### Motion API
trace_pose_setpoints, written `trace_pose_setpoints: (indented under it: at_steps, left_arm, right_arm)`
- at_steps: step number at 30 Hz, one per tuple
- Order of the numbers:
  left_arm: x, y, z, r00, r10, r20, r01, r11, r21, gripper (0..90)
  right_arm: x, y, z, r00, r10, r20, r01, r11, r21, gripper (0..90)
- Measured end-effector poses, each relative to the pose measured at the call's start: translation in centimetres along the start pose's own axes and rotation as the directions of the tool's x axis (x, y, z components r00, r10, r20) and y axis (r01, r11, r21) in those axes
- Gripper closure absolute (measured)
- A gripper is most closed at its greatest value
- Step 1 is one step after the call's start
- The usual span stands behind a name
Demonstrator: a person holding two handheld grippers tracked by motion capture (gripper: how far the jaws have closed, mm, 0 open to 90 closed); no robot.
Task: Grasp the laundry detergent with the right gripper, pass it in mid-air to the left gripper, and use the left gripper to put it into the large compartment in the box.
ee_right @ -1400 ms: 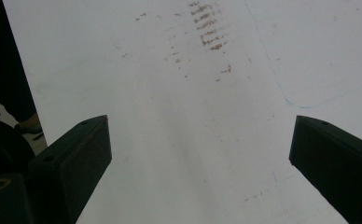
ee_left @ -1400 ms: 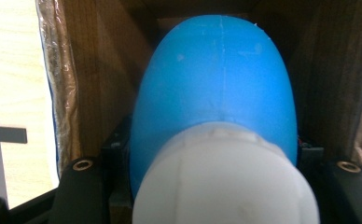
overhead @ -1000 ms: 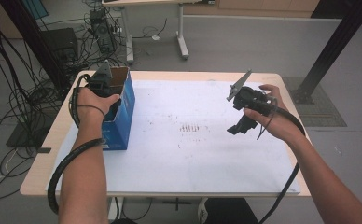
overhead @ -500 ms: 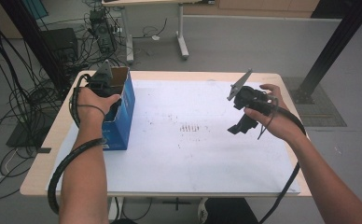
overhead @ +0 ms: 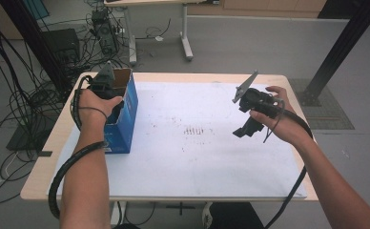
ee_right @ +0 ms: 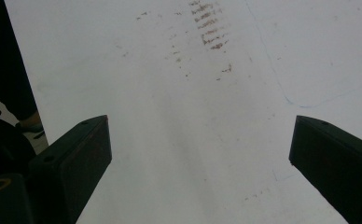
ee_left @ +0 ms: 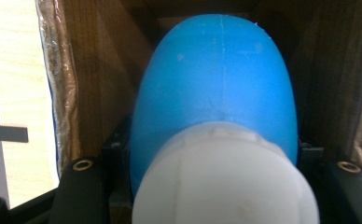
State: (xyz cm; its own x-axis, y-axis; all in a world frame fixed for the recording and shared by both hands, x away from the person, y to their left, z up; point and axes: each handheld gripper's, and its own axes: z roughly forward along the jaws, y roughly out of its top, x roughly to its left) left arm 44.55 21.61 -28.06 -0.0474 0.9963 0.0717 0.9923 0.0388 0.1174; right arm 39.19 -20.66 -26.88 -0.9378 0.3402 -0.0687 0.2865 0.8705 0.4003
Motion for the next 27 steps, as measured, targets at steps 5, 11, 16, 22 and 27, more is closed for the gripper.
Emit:
trace_pose_setpoints:
  at_steps: [5, 11, 16, 22, 27]
  left_arm:
    - [0.11, -0.04, -0.07, 1.0, -0.002, -0.002, 0.002, 1.0, -0.001, 36.6]
    - [0.12, -0.09, -0.09, 1.0, -0.003, 0.0, 0.003, 1.0, -0.003, 36.0]
    - [0.08, -0.1, -0.12, 1.0, -0.003, -0.002, 0.003, 1.0, -0.005, 36.1]
    - [0.06, -0.12, -0.09, 1.0, -0.003, -0.001, 0.003, 1.0, -0.005, 35.4]
    - [0.35, -0.28, -0.12, 1.0, -0.007, 0.005, 0.007, 1.0, -0.004, 30.5]
  right_arm:
    - [0.05, 0.08, -0.01, 1.0, -0.003, 0.0, 0.003, 1.0, 0.001, 5.6]
    - [0.08, 0.08, -0.04, 1.0, -0.003, 0.001, 0.003, 1.0, -0.002, 5.5]
    - [0.08, 0.01, -0.08, 1.0, -0.002, 0.001, 0.002, 1.0, -0.003, 5.5]
    - [0.1, -0.05, -0.13, 1.0, -0.002, 0.003, 0.002, 1.0, -0.004, 5.5]
    - [0.15, -0.04, -0.05, 1.0, -0.001, 0.001, 0.001, 1.0, -0.004, 5.6]
